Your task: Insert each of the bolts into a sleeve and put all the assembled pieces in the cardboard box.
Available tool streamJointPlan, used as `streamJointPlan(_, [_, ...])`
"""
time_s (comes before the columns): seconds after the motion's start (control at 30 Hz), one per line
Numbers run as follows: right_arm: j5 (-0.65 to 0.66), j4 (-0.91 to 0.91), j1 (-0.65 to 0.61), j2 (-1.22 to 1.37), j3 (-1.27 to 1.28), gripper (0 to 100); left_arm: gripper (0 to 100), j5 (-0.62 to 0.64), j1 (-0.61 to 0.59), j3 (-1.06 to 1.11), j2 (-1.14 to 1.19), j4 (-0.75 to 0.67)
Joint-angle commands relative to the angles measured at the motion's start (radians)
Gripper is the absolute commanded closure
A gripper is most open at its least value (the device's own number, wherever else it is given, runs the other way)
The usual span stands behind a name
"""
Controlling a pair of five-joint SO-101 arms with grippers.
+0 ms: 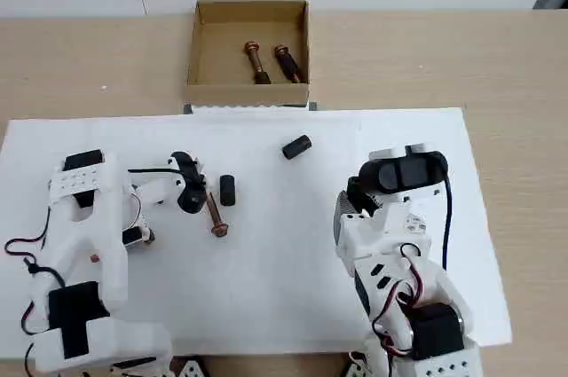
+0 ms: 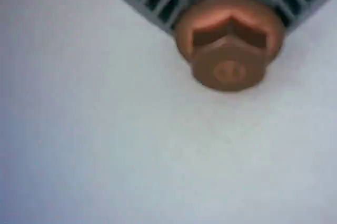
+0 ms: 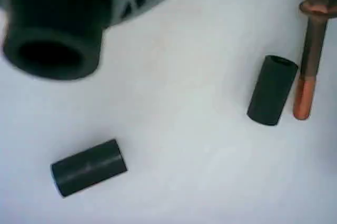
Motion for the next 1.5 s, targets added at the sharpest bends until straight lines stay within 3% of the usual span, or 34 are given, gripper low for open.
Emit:
streamJointPlan(0.0, [0.011,-0.025,-0.007,-0.007,-0.008,99.5,100,-0.048,0.014,-0.007,0.006,0.029])
streamJointPlan(0.17, [0.005,-0.025,-0.005,-0.007,-0.008,99.5,100,0.014,0.052,-0.091,0.0,0.103])
streamJointPlan(0.33, [0.005,-0.025,-0.002,-0.007,-0.006,99.5,100,0.048,0.114,-0.314,-0.002,0.275])
streamJointPlan(0.43, [0.005,-0.025,-0.002,-0.007,-0.003,99.5,100,0.15,0.155,-0.469,-0.002,0.358])
streamJointPlan(0.67, [0.006,-0.024,-0.002,-0.007,-0.008,99.5,100,0.451,0.244,-0.765,-0.091,0.364])
streamJointPlan(1.0, [0.011,-0.019,-0.004,-0.008,-0.009,99.5,100,0.655,0.377,-0.679,-0.474,0.358])
streamJointPlan(1.1, [0.011,-0.019,-0.004,-0.008,-0.009,99.5,100,0.781,0.39,-0.595,-0.592,0.279])
streamJointPlan(1.3, [0.011,-0.027,-0.007,-0.007,-0.009,99.5,100,0.974,0.382,-0.297,-0.801,-0.061])
streamJointPlan(1.47, [0.072,-0.035,-0.033,-0.007,-0.009,99.5,100,1.203,0.385,-0.065,-0.945,-0.252])
